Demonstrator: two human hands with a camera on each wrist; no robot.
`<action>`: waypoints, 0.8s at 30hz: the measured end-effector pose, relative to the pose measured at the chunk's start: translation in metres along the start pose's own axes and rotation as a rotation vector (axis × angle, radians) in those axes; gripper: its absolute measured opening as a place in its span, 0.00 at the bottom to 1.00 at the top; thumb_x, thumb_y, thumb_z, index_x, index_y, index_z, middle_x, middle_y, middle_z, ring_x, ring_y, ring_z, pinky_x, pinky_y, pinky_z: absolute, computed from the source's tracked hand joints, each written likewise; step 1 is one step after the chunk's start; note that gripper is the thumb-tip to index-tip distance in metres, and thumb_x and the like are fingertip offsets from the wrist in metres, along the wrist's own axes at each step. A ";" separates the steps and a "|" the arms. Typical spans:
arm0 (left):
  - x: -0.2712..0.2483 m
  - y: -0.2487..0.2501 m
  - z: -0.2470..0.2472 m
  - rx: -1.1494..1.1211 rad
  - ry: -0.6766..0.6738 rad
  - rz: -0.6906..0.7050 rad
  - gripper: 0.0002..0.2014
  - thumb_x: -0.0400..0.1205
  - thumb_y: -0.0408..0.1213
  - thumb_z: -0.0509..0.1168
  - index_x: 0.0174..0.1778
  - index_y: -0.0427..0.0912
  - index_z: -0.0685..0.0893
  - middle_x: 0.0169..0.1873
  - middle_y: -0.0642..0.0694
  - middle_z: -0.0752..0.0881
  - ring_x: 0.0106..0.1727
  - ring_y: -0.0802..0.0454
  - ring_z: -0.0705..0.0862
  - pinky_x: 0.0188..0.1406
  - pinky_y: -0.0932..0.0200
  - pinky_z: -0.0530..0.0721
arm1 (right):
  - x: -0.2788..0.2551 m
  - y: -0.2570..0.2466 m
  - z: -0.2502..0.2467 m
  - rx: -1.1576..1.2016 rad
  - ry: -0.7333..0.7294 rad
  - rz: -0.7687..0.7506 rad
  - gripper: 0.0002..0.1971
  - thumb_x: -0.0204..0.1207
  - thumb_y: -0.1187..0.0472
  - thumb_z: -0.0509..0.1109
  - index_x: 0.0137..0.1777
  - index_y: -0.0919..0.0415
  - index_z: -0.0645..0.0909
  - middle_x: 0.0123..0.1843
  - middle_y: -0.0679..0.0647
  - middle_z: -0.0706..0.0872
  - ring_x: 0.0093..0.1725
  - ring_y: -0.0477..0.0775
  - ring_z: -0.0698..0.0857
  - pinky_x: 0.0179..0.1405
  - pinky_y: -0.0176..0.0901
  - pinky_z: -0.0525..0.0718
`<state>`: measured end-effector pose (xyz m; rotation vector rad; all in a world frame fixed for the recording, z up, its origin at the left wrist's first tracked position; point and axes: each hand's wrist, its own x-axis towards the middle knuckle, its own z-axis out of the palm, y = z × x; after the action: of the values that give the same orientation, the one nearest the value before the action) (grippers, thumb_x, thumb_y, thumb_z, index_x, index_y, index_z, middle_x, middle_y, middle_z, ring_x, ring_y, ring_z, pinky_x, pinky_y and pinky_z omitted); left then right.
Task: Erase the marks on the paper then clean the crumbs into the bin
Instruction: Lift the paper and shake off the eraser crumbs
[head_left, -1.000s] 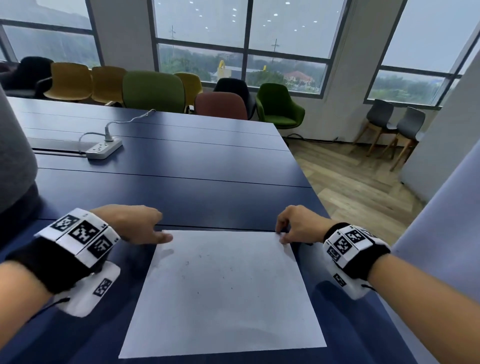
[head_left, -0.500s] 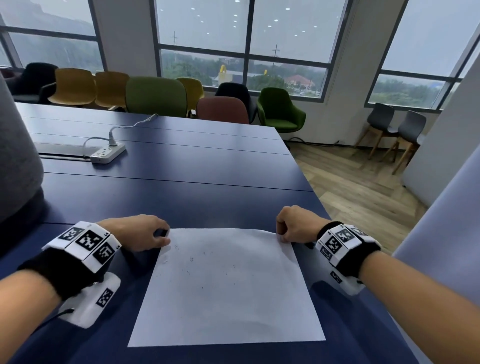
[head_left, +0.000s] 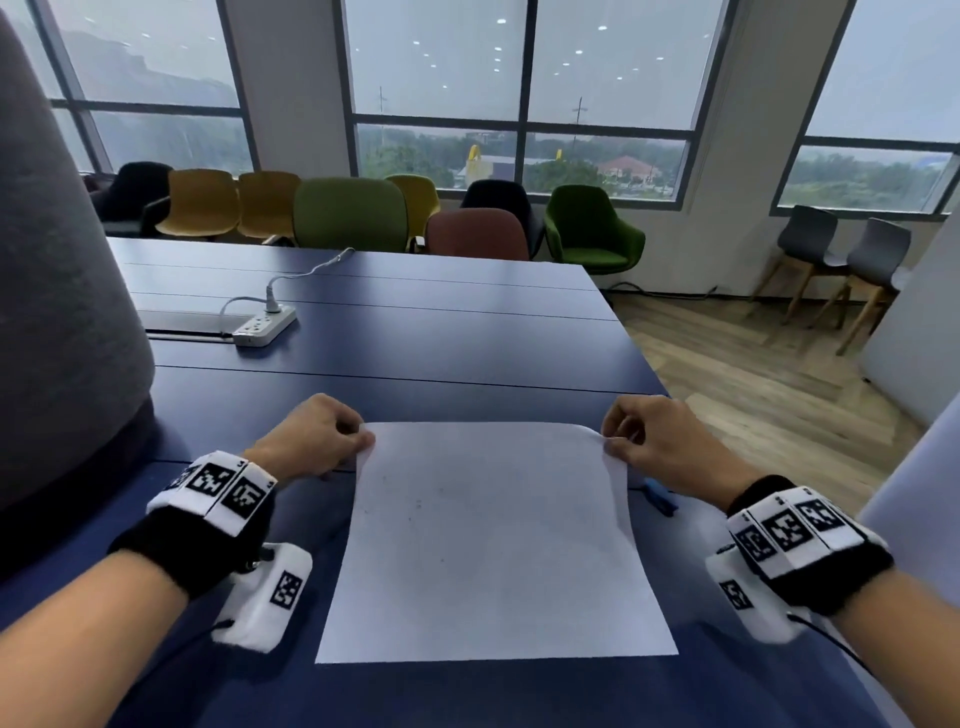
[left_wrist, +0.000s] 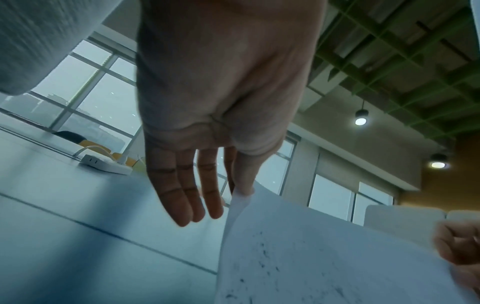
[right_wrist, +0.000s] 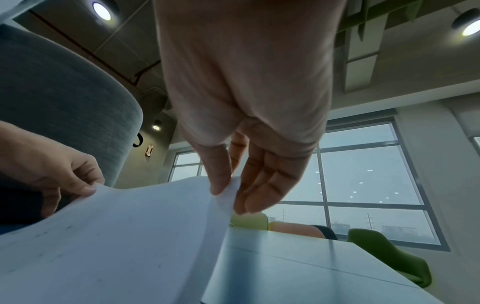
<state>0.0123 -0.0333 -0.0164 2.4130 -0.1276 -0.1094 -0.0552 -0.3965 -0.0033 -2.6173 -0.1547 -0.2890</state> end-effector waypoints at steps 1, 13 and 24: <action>-0.001 0.002 -0.003 -0.075 0.030 0.016 0.11 0.82 0.33 0.69 0.41 0.27 0.86 0.29 0.37 0.81 0.32 0.45 0.80 0.31 0.51 0.88 | -0.001 -0.001 -0.003 0.032 0.033 -0.005 0.07 0.72 0.64 0.76 0.40 0.53 0.82 0.35 0.45 0.85 0.35 0.39 0.83 0.31 0.23 0.77; -0.036 0.019 -0.016 -0.422 0.270 0.195 0.06 0.80 0.29 0.72 0.36 0.38 0.89 0.31 0.39 0.87 0.34 0.46 0.82 0.31 0.57 0.90 | -0.009 -0.023 -0.032 0.429 0.193 0.003 0.06 0.72 0.74 0.74 0.39 0.64 0.85 0.32 0.58 0.88 0.31 0.56 0.88 0.33 0.45 0.89; -0.058 0.050 -0.050 -0.525 0.490 0.479 0.10 0.78 0.26 0.70 0.39 0.46 0.87 0.29 0.59 0.90 0.31 0.59 0.89 0.32 0.68 0.87 | -0.020 -0.057 -0.067 0.346 0.362 -0.149 0.08 0.73 0.70 0.75 0.39 0.56 0.84 0.33 0.50 0.87 0.32 0.48 0.88 0.34 0.41 0.90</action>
<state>-0.0426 -0.0309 0.0563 1.7677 -0.3899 0.5902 -0.0959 -0.3810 0.0758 -2.1741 -0.2504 -0.7142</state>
